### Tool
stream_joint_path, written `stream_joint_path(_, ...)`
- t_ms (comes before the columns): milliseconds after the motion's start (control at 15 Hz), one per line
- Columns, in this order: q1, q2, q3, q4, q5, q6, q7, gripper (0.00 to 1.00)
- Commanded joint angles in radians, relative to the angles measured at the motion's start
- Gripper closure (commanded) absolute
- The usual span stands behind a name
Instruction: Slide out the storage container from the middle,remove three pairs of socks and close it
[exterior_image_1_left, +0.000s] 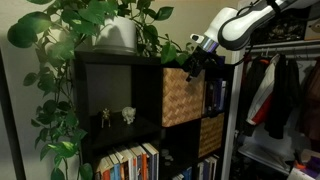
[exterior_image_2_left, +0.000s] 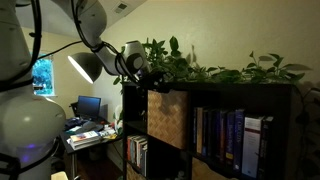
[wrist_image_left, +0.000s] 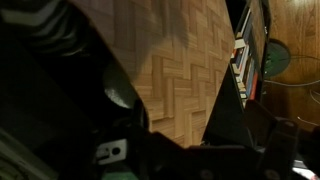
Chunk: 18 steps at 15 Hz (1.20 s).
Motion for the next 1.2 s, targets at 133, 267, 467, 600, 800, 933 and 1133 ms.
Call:
stream_joint_path(133,-0.01,-0.104,-0.004,-0.038,0.006,-0.118,-0.082,0.0)
stream_joint_path(267,-0.037,-0.103,0.007,-0.045,-0.033,-0.097,-0.066,0.0)
stream_joint_path(467,-0.112,-0.065,0.038,-0.043,-0.153,-0.006,0.004,0.0)
stream_joint_path(600,-0.16,-0.043,0.052,-0.037,-0.237,0.052,0.05,0.0)
stream_joint_path(800,-0.215,-0.018,0.072,-0.025,-0.33,0.094,0.138,0.0)
stream_joint_path(933,-0.223,-0.012,0.074,-0.025,-0.357,0.09,0.171,0.0)
stream_joint_path(1133,-0.204,-0.004,0.064,-0.03,-0.336,0.078,0.188,0.0)
